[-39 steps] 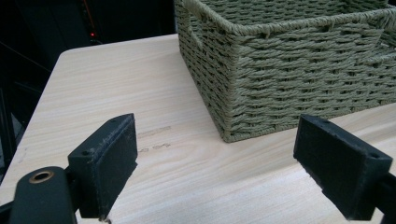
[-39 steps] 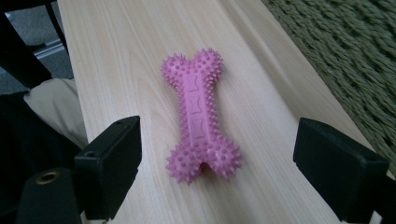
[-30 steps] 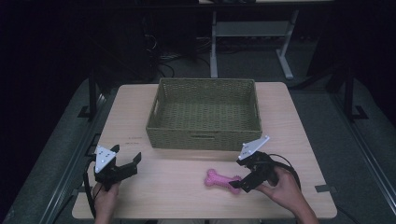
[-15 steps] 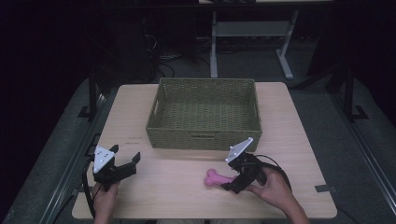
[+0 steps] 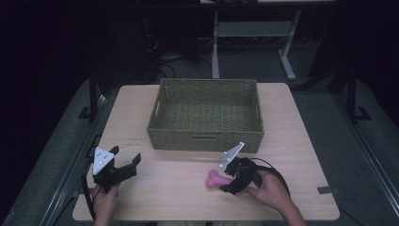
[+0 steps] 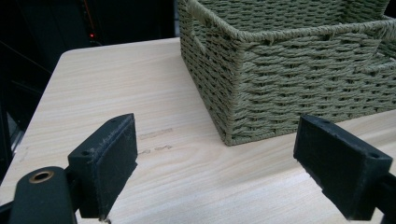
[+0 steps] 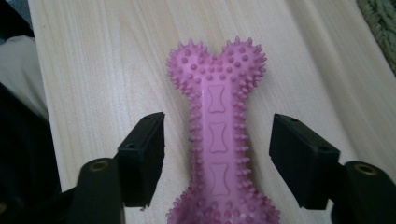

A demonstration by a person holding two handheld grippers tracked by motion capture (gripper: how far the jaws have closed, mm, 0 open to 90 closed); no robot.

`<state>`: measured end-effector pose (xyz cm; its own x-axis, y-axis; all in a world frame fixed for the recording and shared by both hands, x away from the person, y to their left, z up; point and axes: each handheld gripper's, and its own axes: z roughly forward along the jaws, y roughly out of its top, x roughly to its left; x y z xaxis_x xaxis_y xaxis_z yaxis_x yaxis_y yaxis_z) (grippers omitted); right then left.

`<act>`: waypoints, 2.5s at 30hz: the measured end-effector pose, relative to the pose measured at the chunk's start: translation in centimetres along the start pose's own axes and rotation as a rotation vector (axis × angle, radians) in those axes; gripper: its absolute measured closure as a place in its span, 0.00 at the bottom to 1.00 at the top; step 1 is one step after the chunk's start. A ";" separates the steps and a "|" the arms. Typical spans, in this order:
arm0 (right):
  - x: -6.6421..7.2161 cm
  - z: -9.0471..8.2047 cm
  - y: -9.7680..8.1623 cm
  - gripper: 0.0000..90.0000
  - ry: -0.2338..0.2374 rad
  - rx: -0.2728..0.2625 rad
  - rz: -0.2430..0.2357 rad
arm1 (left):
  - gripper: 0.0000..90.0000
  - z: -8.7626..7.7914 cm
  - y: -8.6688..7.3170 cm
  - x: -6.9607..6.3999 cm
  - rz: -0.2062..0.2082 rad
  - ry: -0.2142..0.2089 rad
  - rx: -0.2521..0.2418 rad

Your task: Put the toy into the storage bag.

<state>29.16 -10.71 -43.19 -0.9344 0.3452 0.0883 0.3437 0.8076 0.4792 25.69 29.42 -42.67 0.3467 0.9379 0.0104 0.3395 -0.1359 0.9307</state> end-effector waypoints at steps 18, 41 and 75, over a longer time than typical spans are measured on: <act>0.3 1.4 0.4 0.58 -0.027 0.082 -0.051 | 0.14 0.0 0.0 0.0 -0.002 0.006 0.002; -1.4 -2.2 1.0 0.64 0.050 0.023 -0.045 | 0.14 -0.1 0.0 0.2 -0.010 0.009 -0.001; -5.1 -8.3 2.7 0.64 0.091 -0.069 -0.011 | 0.14 0.5 0.1 0.2 -0.004 0.004 0.003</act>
<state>34.08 -14.23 -35.14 -0.9437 0.2894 0.1600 0.3291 0.7750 0.5394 26.23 29.42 -42.75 0.3416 0.9398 0.0085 0.3431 -0.1331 0.9298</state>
